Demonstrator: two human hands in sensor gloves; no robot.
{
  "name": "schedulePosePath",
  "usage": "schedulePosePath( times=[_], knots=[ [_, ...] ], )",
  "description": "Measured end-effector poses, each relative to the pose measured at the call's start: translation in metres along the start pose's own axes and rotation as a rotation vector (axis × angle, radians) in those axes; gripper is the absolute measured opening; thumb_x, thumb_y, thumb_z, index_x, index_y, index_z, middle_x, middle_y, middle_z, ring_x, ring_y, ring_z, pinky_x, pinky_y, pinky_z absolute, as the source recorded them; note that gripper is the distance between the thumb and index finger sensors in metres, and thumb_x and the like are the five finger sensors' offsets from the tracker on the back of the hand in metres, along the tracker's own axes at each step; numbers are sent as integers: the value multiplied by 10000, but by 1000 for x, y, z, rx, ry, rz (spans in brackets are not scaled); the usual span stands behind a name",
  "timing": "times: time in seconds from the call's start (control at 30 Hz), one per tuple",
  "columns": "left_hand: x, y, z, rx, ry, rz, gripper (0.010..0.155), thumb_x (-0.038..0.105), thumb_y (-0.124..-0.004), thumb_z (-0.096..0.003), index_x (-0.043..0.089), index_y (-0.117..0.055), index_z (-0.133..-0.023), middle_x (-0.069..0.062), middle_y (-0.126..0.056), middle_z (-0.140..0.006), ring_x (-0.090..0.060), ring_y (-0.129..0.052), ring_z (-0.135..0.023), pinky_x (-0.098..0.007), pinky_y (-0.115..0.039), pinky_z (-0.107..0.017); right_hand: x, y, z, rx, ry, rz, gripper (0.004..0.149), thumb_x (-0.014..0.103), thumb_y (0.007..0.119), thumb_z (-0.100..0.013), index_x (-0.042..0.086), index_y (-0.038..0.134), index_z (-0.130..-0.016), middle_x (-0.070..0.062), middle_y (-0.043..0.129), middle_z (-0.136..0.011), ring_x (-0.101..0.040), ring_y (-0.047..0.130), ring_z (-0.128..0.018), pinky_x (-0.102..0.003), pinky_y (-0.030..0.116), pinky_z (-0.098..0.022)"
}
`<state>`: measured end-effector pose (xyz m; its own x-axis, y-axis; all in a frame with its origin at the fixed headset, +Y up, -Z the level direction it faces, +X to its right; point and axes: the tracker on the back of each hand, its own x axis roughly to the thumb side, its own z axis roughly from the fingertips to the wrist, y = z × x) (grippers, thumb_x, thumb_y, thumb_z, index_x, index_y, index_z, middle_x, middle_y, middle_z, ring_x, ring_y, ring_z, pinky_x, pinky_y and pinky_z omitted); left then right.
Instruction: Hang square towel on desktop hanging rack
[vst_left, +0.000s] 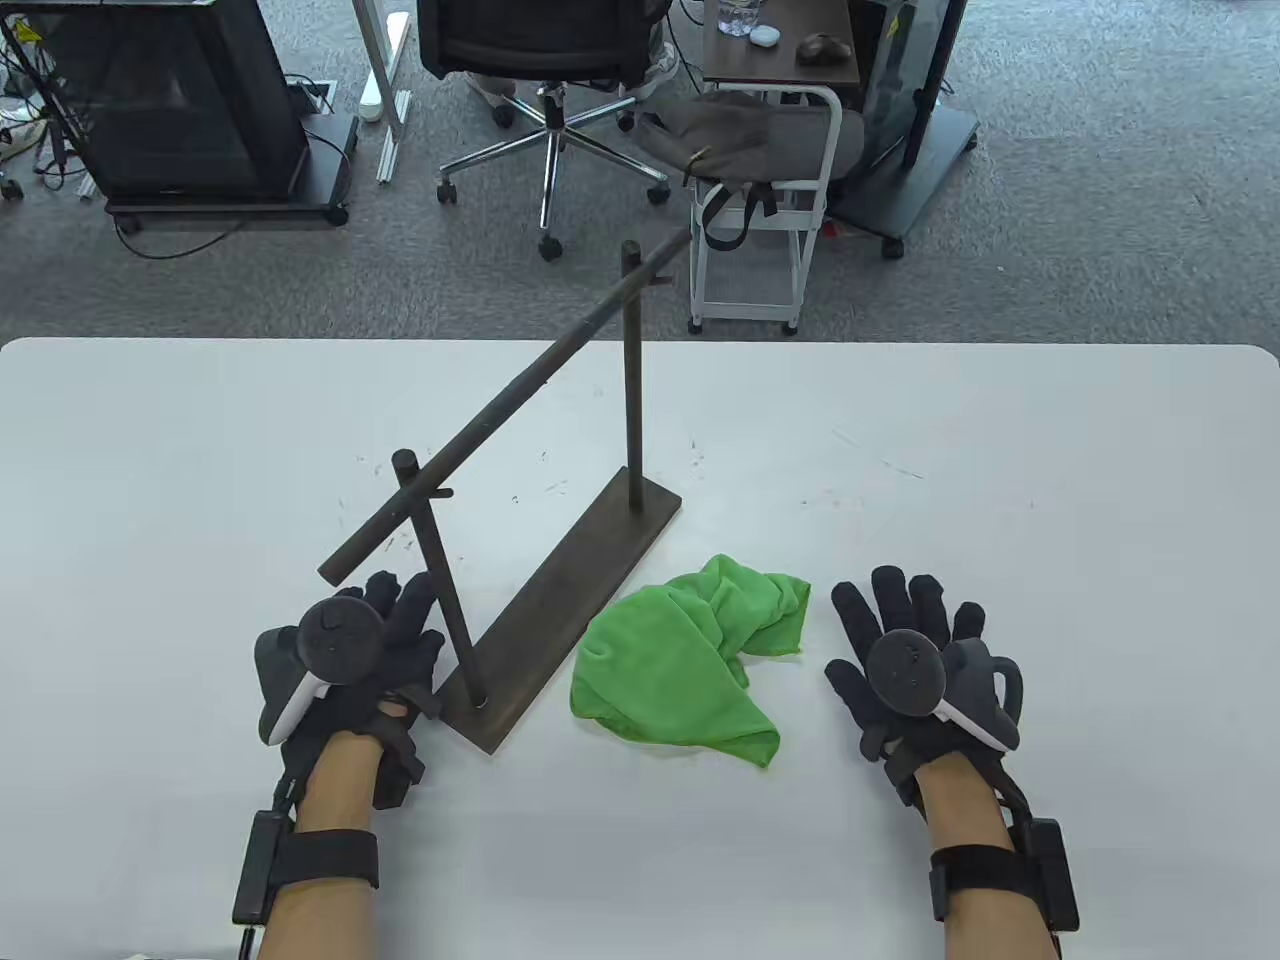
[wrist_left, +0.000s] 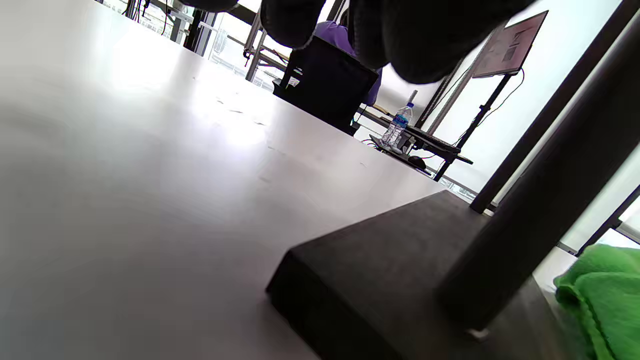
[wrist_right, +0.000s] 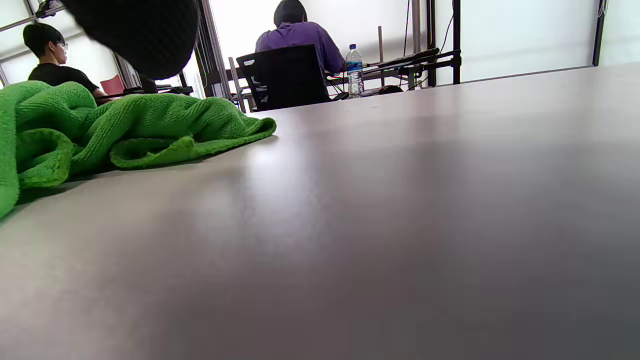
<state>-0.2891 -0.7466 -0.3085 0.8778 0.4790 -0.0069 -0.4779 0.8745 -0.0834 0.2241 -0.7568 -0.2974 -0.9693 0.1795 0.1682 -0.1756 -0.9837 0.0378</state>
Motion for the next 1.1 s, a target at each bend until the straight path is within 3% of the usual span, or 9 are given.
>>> schedulePosePath(
  times=[1.1],
  knots=[
    [-2, 1, -1, -29, 8, 42, 629, 390, -781, -525, 256, -616, -1116, -157, -437, -1163, -589, -330, -1065, -752, -231, -639, 4, 2, -2, 30, -9, -4, 744, 542, 725, -525, 418, 186, -1023, -113, 143, -1178, -523, 215, -1041, -783, 180, -619]
  ],
)
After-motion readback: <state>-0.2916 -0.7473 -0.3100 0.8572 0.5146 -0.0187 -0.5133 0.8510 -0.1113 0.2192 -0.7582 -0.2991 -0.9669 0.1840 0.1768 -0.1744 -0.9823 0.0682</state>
